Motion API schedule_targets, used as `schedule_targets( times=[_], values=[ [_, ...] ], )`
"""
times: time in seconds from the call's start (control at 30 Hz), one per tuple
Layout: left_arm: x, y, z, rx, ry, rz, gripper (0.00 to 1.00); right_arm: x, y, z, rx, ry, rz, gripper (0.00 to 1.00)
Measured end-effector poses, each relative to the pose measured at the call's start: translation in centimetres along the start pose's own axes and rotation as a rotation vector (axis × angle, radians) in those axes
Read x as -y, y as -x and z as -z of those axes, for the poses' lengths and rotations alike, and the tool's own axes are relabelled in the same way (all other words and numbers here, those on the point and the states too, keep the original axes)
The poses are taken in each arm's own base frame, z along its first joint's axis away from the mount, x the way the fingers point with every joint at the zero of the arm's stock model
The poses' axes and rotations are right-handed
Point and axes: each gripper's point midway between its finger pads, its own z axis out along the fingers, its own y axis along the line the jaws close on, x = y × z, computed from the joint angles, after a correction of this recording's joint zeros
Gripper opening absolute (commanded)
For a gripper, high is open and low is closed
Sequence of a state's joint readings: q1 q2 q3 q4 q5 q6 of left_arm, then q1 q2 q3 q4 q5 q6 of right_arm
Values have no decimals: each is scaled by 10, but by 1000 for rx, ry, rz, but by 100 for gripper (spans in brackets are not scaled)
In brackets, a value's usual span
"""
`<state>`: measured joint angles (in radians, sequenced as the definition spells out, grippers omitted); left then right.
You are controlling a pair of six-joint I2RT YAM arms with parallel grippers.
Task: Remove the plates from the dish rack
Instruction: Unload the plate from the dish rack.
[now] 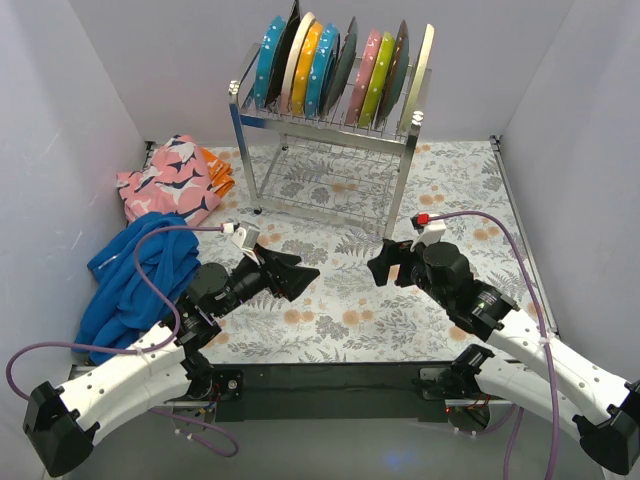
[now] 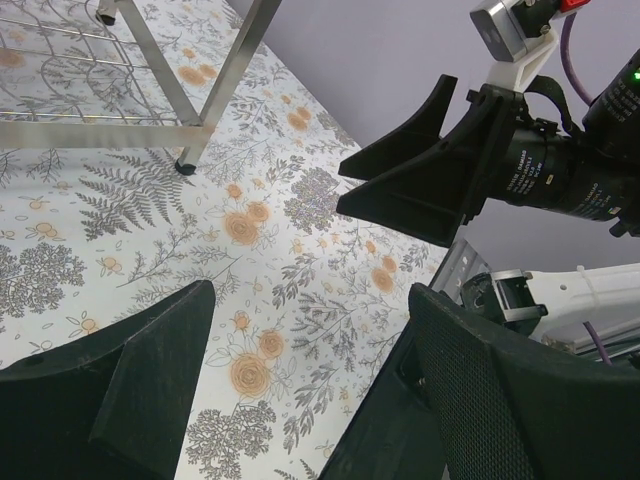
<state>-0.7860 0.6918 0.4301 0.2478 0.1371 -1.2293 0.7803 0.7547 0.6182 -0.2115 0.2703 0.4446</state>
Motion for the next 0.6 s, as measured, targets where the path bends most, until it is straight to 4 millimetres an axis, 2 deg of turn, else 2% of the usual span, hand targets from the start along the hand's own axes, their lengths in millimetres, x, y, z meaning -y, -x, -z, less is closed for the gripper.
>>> schedule_targets(
  times=[0.27, 0.37, 0.5, 0.6],
  values=[
    [0, -1, 1, 0, 1, 0, 77, 10, 2, 1, 8, -58, -16, 94],
    [-2, -2, 2, 2, 3, 0, 77, 15, 10, 3, 21, -104, -22, 89],
    [-2, -2, 2, 2, 3, 0, 77, 11, 42, 7, 70, -140, -30, 83],
    [-2, -1, 2, 3, 4, 0, 77, 3, 83, 12, 143, -162, -45, 81]
  ],
)
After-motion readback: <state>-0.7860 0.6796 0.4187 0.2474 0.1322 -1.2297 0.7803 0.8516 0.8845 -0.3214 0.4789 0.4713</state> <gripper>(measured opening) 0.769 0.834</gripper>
